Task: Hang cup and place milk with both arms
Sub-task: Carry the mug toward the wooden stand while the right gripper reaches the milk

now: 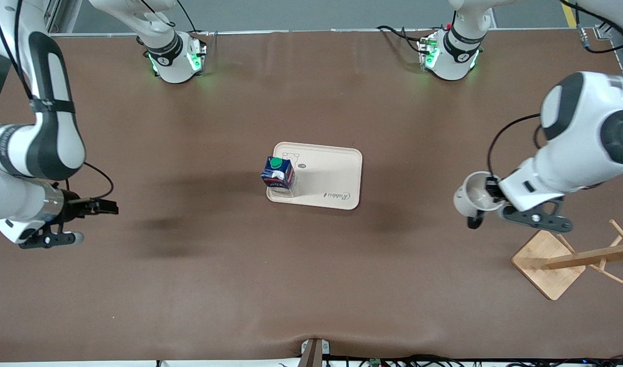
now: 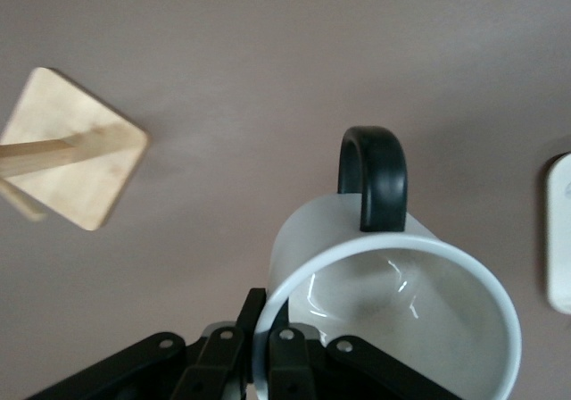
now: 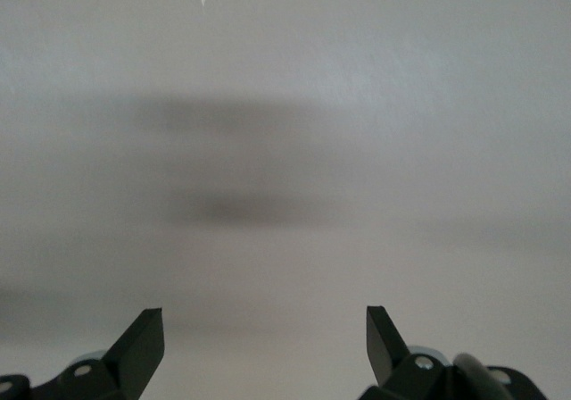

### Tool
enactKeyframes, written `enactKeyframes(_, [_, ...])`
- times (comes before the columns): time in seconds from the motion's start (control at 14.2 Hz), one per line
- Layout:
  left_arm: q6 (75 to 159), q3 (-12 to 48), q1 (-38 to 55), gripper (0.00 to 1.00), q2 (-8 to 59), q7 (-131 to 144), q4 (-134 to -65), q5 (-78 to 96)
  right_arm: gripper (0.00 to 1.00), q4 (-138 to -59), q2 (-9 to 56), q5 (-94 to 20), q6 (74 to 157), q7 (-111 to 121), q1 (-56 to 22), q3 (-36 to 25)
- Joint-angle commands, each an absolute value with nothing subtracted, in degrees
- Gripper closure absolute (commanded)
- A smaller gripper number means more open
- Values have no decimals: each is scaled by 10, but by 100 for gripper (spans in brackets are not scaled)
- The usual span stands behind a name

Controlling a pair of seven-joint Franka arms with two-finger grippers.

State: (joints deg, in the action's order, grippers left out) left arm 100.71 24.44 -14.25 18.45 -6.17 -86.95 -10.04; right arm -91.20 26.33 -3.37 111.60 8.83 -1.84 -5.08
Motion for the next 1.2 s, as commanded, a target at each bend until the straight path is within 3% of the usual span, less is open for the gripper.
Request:
enactKeyframes(0.0, [982,252,-184,100,171,-136,-856,-105,0,-914,275,-35,1128,33,-45,-53])
enactKeyframes(0.77, [940,247,-291,100,166,-343,-821,-108,0,-906,254,-77,1111,-106,-166,-51])
enactKeyframes(1.13, [961,246,-314,100,170,-353,-821,-108,0,-905,231,-80,1064,-223,-276,-51])
